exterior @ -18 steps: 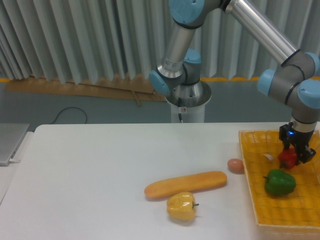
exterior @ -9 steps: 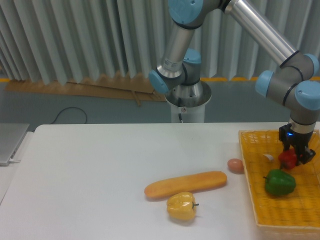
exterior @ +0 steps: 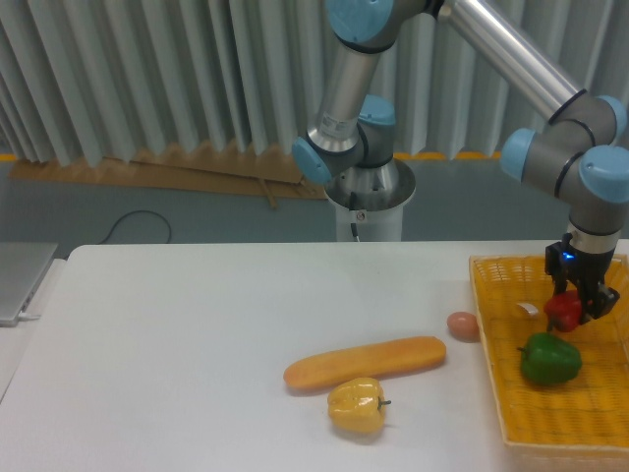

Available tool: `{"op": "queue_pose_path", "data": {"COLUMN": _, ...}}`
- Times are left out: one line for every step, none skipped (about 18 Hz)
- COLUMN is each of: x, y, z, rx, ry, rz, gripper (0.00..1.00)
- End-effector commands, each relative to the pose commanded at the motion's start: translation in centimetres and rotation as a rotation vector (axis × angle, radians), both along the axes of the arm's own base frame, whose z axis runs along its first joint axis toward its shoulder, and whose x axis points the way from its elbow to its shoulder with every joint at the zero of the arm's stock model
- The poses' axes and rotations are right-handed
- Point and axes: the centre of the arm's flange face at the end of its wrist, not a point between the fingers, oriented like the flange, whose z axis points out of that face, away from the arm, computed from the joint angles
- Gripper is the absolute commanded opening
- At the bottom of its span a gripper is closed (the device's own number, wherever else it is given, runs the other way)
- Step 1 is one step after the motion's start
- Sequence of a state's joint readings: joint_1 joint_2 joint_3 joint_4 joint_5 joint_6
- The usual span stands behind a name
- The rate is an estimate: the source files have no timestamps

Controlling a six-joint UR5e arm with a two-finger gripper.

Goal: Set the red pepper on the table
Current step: 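Lift the red pepper out of the basket toward the table center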

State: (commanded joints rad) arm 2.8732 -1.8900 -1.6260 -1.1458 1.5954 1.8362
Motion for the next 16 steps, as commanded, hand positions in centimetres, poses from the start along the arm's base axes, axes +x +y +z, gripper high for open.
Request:
{"op": "queue_pose_path", "data": {"x": 0.4, "y": 0.1, "z": 0.3, "rx": 0.013, "ry": -0.016, "rz": 0.004, "gripper": 0.46}}
{"op": "queue_pose_path", "data": {"x": 1.1, "y": 0.6, "z": 1.1, "rx": 0.036, "ry": -0.023, "rz": 0.012, "gripper": 0.46}}
{"op": "queue_pose_path", "data": {"x": 1.7, "y": 1.2, "z": 1.4, "rx": 0.051, "ry": -0.035, "rz": 0.027, "gripper": 0.46}}
{"op": "queue_pose_path", "data": {"x": 2.2, "y": 1.9, "z": 1.6, "rx": 0.055, "ry": -0.045, "rz": 0.039, "gripper": 0.46}}
{"op": "queue_pose_path", "data": {"x": 3.0, "y": 3.0, "z": 1.6, "rx": 0.052, "ry": -0.056, "rz": 0.042, "gripper": 0.46}}
{"op": "queue_pose_path", "data": {"x": 3.6, "y": 3.6, "z": 2.0, "rx": 0.049, "ry": -0.059, "rz": 0.044, "gripper": 0.46}}
{"op": "queue_pose_path", "data": {"x": 4.4, "y": 3.9, "z": 3.0, "rx": 0.053, "ry": -0.058, "rz": 0.039, "gripper": 0.46}}
{"op": "queue_pose_path", "data": {"x": 5.0, "y": 4.0, "z": 3.6, "rx": 0.054, "ry": -0.065, "rz": 0.035, "gripper": 0.46}}
{"op": "queue_pose_path", "data": {"x": 5.4, "y": 4.1, "z": 3.6, "rx": 0.058, "ry": -0.079, "rz": 0.022, "gripper": 0.46}}
{"op": "queue_pose_path", "data": {"x": 5.8, "y": 4.3, "z": 4.0, "rx": 0.067, "ry": -0.088, "rz": 0.015, "gripper": 0.46}}
{"op": "queue_pose_path", "data": {"x": 6.9, "y": 5.0, "z": 4.8, "rx": 0.074, "ry": -0.087, "rz": -0.003, "gripper": 0.46}}
{"op": "queue_pose_path", "data": {"x": 7.6, "y": 5.6, "z": 5.1, "rx": 0.072, "ry": -0.091, "rz": -0.015, "gripper": 0.46}}
{"op": "queue_pose_path", "data": {"x": 8.2, "y": 6.0, "z": 5.4, "rx": 0.071, "ry": -0.097, "rz": -0.026, "gripper": 0.46}}
{"op": "queue_pose_path", "data": {"x": 9.1, "y": 6.3, "z": 6.1, "rx": 0.07, "ry": -0.097, "rz": -0.037, "gripper": 0.46}}
{"op": "queue_pose_path", "data": {"x": 10.3, "y": 6.6, "z": 7.1, "rx": 0.07, "ry": -0.097, "rz": -0.05, "gripper": 0.46}}
{"op": "queue_pose_path", "data": {"x": 11.3, "y": 7.2, "z": 7.7, "rx": 0.07, "ry": -0.1, "rz": -0.057, "gripper": 0.46}}
